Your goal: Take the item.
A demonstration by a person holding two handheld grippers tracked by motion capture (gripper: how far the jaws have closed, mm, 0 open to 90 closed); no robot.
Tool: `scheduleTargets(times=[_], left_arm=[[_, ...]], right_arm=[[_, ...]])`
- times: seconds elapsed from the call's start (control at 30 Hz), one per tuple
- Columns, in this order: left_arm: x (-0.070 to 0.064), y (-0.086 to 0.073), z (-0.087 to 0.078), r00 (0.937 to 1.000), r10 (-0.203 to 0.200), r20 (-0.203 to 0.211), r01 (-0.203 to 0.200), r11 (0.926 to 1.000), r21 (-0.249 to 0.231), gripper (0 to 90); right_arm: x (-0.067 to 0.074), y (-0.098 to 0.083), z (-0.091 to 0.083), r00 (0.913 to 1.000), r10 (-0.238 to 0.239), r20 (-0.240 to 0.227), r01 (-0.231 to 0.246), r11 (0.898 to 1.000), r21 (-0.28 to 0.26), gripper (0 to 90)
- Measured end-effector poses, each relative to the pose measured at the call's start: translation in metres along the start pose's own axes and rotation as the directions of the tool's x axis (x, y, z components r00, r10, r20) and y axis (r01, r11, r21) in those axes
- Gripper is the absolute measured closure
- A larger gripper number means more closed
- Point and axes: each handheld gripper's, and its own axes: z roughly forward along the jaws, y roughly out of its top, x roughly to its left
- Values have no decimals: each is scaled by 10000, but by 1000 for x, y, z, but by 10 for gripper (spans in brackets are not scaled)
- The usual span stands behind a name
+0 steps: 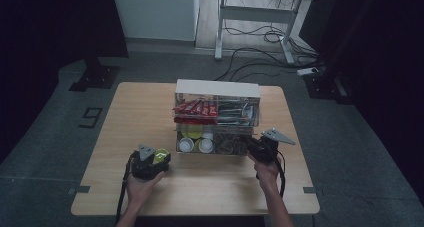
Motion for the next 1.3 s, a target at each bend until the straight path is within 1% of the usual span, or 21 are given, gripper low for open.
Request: scheduleTargets(times=[0.5,0.77,1.03,1.3], left_arm=[[-1,-2,9,10000,92,-31,-91,9996,286,384],[2,-3,14,9999,108,-87,-103,9988,473,383],[5,-7,20,9999,4,-115,3,9977,671,383],[6,-8,22,9998,-39,-173,52,9975,705,384]], right_arm=[[0,-1,2,10000,-37,11,37,10000,47,894],[0,-2,2,10000,-31,16,31,10000,75,894],[0,-2,3,10000,-29,28,29,10000,80,894],[0,-3,3,10000,-19,42,19,9999,126,894]])
